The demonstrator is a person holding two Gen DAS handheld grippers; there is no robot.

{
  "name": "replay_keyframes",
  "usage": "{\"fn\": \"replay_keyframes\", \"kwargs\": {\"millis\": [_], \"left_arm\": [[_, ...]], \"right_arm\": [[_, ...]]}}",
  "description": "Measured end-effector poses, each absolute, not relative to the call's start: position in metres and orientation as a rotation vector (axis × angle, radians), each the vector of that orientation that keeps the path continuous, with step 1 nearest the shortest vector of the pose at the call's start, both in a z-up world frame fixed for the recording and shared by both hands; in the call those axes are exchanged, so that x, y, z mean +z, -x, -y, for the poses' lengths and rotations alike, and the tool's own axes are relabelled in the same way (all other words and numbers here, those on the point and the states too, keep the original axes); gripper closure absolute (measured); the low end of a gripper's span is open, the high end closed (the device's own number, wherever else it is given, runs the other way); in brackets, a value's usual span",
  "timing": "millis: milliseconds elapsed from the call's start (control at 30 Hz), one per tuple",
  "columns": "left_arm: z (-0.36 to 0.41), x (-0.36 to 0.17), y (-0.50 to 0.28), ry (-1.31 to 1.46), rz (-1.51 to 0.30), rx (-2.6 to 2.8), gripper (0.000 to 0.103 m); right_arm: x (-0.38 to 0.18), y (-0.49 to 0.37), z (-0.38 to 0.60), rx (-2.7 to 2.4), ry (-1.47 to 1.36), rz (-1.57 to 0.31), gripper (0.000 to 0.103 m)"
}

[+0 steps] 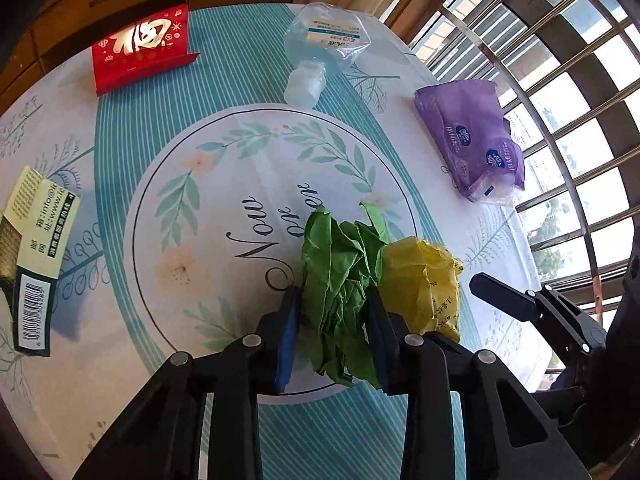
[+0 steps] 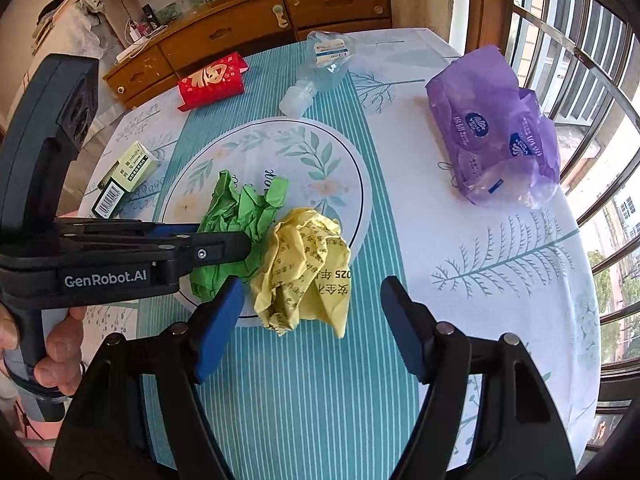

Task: Collect trash
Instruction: 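Close the left gripper on the green crumpled paper while the right gripper grasps the yellow paper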

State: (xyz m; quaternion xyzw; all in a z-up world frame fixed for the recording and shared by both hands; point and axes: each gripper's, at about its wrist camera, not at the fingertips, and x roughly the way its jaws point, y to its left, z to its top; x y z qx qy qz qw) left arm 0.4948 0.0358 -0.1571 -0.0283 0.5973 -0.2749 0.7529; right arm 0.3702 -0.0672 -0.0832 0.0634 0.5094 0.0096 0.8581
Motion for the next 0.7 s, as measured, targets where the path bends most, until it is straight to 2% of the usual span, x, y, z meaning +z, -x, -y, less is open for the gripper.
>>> {"fn": "replay_keyframes", "kwargs": {"millis": [133,233,333,367,400,700], "left_arm": [[-0.052,-0.147,-0.478,0.058,-1.294,-0.582,0.073],[-0.067,-0.146,-0.475,0.067,-1.293,-0.577,0.073],[-0.076,-0.146,-0.473,0.071,-1.293,-0.583,0.073],[-0.078,-0.145,-0.472,0.068,-1.292,-0.582,0.073],[-0.08,-0.144,-0.471,0.064,-1.289,-0.579,0.073],[-0.097,-0.11,-0.433,0.013,-1.221,-0.571,0.073]], "right_arm": [[-0.092,-0.378,0.063,0.027,-0.118,-1.082,0.037],[-0.099,-0.384,0.059,0.04,-0.108,-1.096,0.041],[-0.104,-0.387,0.053,0.061,-0.098,-1.104,0.06],[-0.104,-0.387,0.052,0.073,-0.097,-1.102,0.072],[-0.103,-0.386,0.05,0.079,-0.092,-1.096,0.074],[-0.074,-0.359,0.032,0.121,0.024,-1.025,0.077]]}}
